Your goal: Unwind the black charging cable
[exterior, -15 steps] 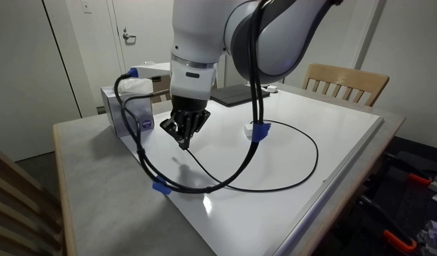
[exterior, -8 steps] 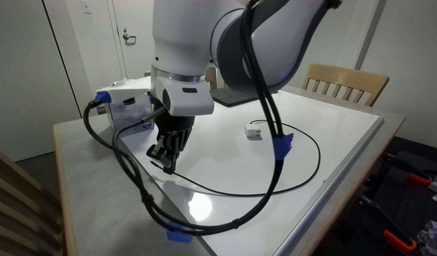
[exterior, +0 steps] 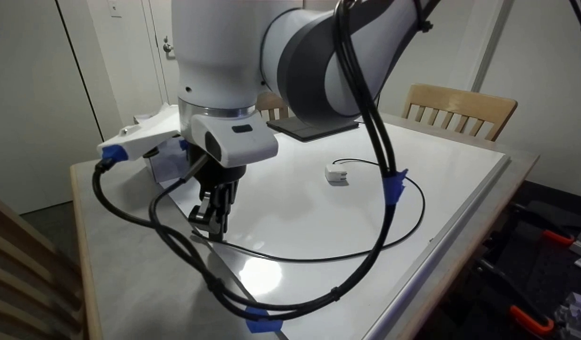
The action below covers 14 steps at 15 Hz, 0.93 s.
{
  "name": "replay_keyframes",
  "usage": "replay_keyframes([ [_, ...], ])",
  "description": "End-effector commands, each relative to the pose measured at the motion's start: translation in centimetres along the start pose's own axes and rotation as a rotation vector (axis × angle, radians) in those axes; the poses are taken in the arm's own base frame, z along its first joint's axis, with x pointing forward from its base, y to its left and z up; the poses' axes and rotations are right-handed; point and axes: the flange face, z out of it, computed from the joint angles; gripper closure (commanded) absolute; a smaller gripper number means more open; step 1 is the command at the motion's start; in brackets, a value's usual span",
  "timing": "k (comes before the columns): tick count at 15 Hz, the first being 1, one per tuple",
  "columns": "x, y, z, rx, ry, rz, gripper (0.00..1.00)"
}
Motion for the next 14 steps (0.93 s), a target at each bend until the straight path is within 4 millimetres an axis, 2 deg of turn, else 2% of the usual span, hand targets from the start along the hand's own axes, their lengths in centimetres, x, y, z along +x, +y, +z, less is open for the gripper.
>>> replay_keyframes([
  [1,-0.7,-2.4,-1.0,0.051,-0.005,0.044,0.5],
  [4,-1.0,-4.1,-2.5,0.111,-0.018,0.186,0.29],
  [8,0.0,-5.3,-4.3,0.201,0.029,0.408,0.02],
  [12,2.3,-6.2,-5.5,0.315,0.045,0.606,0.0],
  [14,4.3,-6.6,-5.7,0.341,0.021,0.701,0.0],
])
